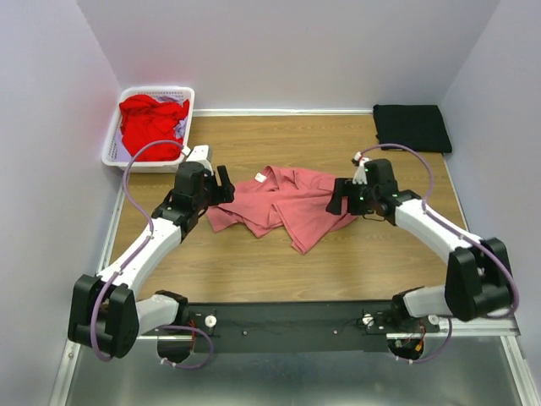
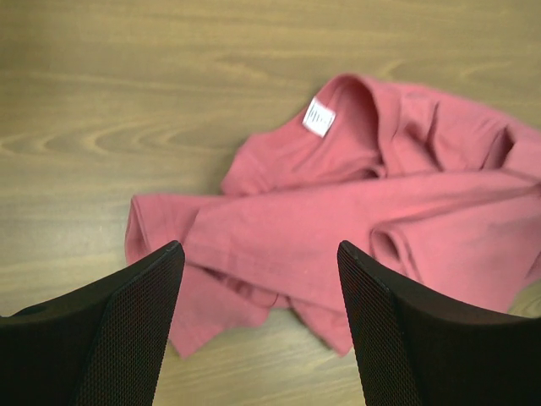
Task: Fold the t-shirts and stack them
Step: Flatten the tshirt out
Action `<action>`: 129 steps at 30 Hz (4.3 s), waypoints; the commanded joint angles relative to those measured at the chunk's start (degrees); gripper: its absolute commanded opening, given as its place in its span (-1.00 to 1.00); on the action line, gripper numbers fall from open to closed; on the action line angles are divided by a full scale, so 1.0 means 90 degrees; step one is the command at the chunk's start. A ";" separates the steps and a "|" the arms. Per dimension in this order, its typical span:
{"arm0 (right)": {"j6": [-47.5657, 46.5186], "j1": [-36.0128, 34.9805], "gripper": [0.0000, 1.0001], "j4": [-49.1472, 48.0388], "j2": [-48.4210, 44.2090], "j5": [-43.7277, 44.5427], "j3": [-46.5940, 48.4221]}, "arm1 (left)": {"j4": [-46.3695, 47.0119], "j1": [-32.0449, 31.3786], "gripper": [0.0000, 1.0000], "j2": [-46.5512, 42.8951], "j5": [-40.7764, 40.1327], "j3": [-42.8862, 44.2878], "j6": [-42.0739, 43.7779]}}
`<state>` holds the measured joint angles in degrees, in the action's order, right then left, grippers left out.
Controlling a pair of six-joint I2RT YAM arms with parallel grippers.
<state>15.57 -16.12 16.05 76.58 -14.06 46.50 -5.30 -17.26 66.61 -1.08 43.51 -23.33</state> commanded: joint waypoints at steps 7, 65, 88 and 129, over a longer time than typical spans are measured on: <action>0.0145 -0.1197 0.72 0.0120 0.1373 0.1512 0.1054 | 0.0130 0.0023 0.62 0.0040 -0.0349 -0.0489 0.0161; -0.1065 -0.3812 0.04 0.0062 0.2828 0.2451 0.3054 | -0.0153 0.0023 0.52 0.0431 0.0179 -0.0957 -0.0230; -0.1857 -0.4869 -0.04 -0.0124 0.4978 0.3829 0.4453 | -0.0134 0.0726 0.49 0.0714 0.0052 -0.0781 -0.0171; 0.1307 -0.1208 -0.95 0.1380 -0.2843 0.8141 0.0234 | 0.0198 0.0697 0.49 0.0929 0.1243 -0.0879 0.0024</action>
<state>23.00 -28.53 25.47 55.59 47.37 49.65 -4.78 -10.96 74.32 7.97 35.22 -24.12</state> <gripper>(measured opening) 0.015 0.746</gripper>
